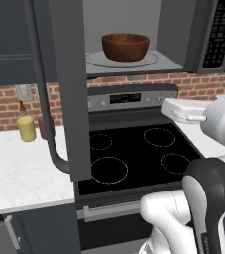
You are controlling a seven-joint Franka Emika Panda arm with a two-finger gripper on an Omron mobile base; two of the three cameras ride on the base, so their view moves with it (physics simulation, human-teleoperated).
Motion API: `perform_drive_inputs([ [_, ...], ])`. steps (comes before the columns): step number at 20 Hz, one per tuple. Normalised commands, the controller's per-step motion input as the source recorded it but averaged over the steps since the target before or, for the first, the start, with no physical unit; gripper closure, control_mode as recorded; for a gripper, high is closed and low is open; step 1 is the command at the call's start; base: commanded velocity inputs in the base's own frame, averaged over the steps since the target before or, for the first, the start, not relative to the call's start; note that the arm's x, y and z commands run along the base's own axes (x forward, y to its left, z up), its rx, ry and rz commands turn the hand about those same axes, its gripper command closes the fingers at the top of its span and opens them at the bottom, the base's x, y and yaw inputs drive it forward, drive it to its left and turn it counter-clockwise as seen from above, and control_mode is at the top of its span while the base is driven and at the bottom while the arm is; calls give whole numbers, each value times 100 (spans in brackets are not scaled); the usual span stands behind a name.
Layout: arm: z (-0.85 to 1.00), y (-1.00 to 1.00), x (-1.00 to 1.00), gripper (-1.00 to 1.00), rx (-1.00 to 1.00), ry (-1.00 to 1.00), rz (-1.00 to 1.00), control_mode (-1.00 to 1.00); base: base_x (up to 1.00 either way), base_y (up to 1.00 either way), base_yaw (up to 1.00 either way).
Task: Open the microwave, place the bowl with waffle inside the microwave, then close the microwave door and turn it on.
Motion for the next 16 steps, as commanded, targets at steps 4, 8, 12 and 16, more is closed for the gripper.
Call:
perform_drive_inputs([
  [4, 1, 3, -21, -100, 4, -35, 0, -100, 0, 0, 0],
  [8, 17, 21, -62, -100, 0, -35, 0, -100, 0, 0, 0],
  [12, 7, 32, -93, -100, 0, -26, 0, -100, 0, 0, 0],
  [16, 0, 18, -92, -100, 0, -27, 0, -100, 0, 0, 0],
])
